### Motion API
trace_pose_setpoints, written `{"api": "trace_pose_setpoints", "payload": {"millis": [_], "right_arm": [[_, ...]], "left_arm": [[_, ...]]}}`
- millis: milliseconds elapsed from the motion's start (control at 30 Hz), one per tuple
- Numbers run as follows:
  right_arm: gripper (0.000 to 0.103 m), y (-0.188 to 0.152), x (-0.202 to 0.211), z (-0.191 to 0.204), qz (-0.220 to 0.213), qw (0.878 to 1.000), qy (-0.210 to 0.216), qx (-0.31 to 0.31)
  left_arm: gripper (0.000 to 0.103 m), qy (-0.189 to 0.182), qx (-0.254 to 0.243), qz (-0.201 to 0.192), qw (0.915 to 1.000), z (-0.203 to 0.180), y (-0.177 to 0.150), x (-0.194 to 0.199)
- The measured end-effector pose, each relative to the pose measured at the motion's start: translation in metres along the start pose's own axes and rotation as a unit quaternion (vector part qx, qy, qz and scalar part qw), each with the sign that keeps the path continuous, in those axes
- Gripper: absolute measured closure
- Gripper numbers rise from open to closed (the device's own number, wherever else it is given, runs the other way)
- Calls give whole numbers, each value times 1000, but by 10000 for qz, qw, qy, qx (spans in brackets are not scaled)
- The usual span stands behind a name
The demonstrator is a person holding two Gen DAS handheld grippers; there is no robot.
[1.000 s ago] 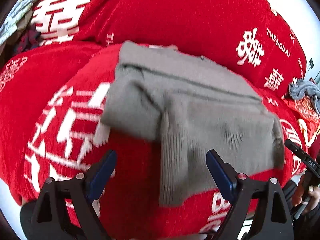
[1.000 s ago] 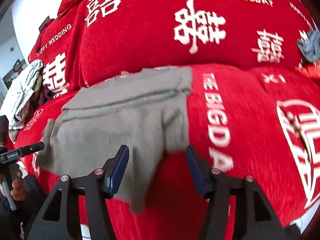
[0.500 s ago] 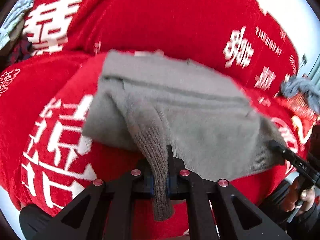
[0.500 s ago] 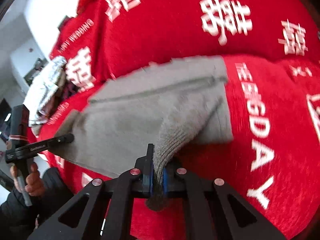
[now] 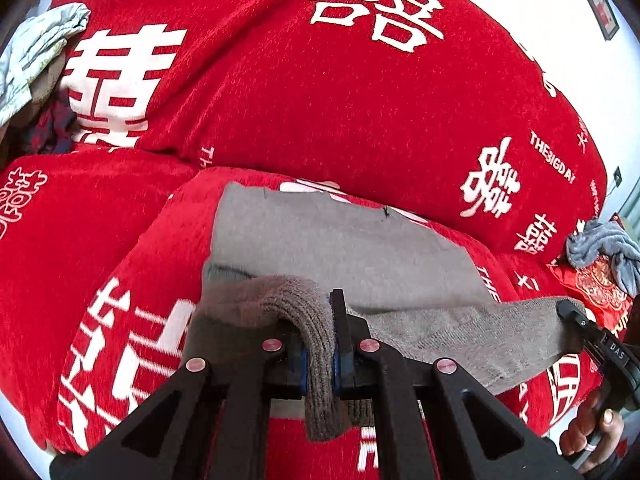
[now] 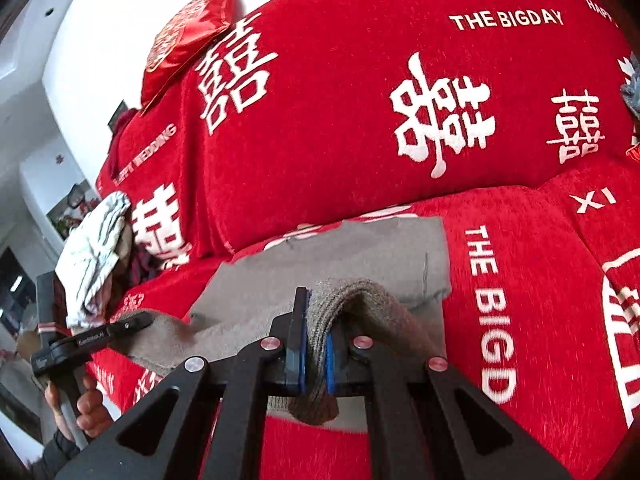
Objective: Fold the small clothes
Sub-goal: 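Grasp the ribbed hem edge of the folded sweater with both grippers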
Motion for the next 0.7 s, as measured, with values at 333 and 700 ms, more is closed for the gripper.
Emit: {"api": "trace_pose_setpoints", "payload": {"millis": [333,700], "right_arm": [[96,24,-38,-9,216,9991,-246,-279],[96,42,-77,-19,503,9970,-473,-356]], "left_arm": [[94,160,211,131,9996,7,21,-25],[94,347,162,305,9988,5,44,-55]]}}
Point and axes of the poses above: each gripper's, at about its wrist camera, not at the fingertips, and x roughly against the way its jaws point, z to its left, y to its top, the point moved 3 cm from there along -x, roughly the way its jaws point, and after that the axes turned 2 degrees about -y, right-handed, at the moved point
